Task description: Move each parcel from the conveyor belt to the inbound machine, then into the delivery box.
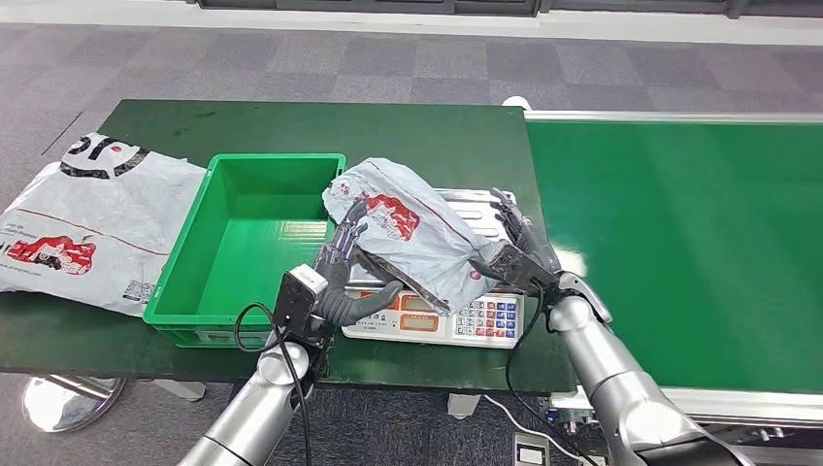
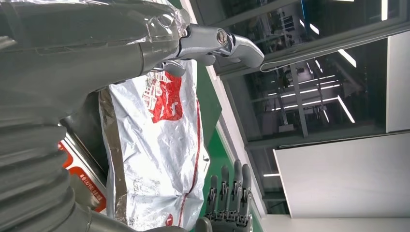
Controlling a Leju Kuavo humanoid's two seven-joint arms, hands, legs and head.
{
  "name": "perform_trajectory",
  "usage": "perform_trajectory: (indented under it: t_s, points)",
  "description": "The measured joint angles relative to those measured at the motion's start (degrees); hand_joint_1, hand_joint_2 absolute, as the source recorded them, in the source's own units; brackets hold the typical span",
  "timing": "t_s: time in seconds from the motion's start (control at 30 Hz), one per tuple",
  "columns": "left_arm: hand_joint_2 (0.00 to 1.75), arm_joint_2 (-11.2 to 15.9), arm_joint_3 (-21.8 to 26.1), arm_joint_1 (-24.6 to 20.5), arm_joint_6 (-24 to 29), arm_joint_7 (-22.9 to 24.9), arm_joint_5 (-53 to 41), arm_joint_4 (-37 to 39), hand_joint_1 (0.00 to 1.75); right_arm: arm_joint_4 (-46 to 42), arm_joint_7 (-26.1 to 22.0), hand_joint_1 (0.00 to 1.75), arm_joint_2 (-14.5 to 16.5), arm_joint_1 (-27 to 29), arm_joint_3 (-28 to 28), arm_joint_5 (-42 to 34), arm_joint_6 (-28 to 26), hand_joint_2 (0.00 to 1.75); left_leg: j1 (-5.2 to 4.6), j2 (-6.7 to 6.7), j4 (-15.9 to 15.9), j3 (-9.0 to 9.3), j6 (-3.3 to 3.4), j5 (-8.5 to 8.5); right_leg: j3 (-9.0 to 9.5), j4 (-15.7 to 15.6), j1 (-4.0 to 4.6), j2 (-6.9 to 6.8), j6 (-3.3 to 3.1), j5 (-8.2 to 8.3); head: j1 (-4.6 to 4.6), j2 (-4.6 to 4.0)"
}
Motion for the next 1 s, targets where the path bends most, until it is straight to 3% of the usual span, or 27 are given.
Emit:
perform_trajectory:
  t_s: [0.43,0.57,0.63,0.67,0.77,0.8,0.93,1.0]
  points:
    - [1.75,0.5,0.0,0.0,-0.2,0.0,0.2,0.0,0.00,-6.4,-0.6,0.00,-2.3,3.3,-0.2,-1.9,-2.5,1.75,0.00,0.00,0.0,0.00,0.00,0.00,0.00,0.0,0.00,0.00,0.00,0.01,0.00,0.00]
    - [1.75,0.7,0.0,0.0,0.1,0.0,0.2,-0.1,0.00,-13.3,-2.4,0.00,-3.3,7.4,-2.1,-7.3,-6.2,0.00,0.00,-0.05,0.0,-0.02,0.03,-0.02,0.00,0.0,0.00,-0.06,0.03,-0.03,0.00,0.00]
    - [1.75,0.8,0.0,0.1,-0.6,0.0,0.6,-0.3,0.00,-18.3,-4.0,0.00,-3.7,10.7,-4.3,-11.8,-9.0,0.00,-0.01,-0.09,0.0,-0.04,0.06,-0.05,0.02,0.0,-0.01,-0.12,0.05,-0.06,0.01,0.00]
    - [1.75,0.8,0.0,0.1,-1.4,0.0,1.0,-0.4,0.00,-20.6,-4.6,0.00,-3.8,12.4,-5.8,-13.5,-10.5,0.44,-0.01,-0.10,0.0,-0.06,0.07,-0.08,0.03,0.0,-0.01,-0.14,0.06,-0.07,0.01,0.00]
    - [0.44,1.0,0.0,0.2,-3.4,0.0,1.7,-0.5,0.00,-25.6,-5.4,0.00,-3.8,16.2,-9.8,-15.2,-14.0,1.75,-0.03,-0.06,0.0,-0.08,0.03,-0.16,-0.02,0.0,-0.03,-0.08,0.09,-0.10,0.02,0.00]
    - [0.00,1.0,0.0,0.1,-4.0,0.0,1.7,-0.5,0.00,-26.7,-5.6,0.00,-3.8,17.1,-10.7,-15.4,-15.8,1.75,-0.03,-0.03,0.0,-0.07,0.02,-0.17,-0.04,0.0,-0.04,-0.05,0.09,-0.10,0.01,0.00]
    - [1.75,0.6,0.2,-0.8,-7.5,0.0,1.5,0.1,0.00,-31.9,-5.9,0.00,-3.7,21.9,-13.4,-21.2,-24.3,1.75,-0.03,-0.08,0.0,-0.09,0.03,-0.16,-0.03,0.0,-0.05,-0.11,0.11,-0.11,0.01,0.00]
    - [1.75,0.2,0.2,-1.8,-8.3,0.0,0.8,0.9,0.00,-34.6,-5.9,0.00,-3.5,24.0,-14.3,-23.9,-26.5,1.75,-0.03,-0.11,0.0,-0.11,0.04,-0.15,-0.02,0.0,-0.05,-0.15,0.11,-0.11,0.02,0.00]
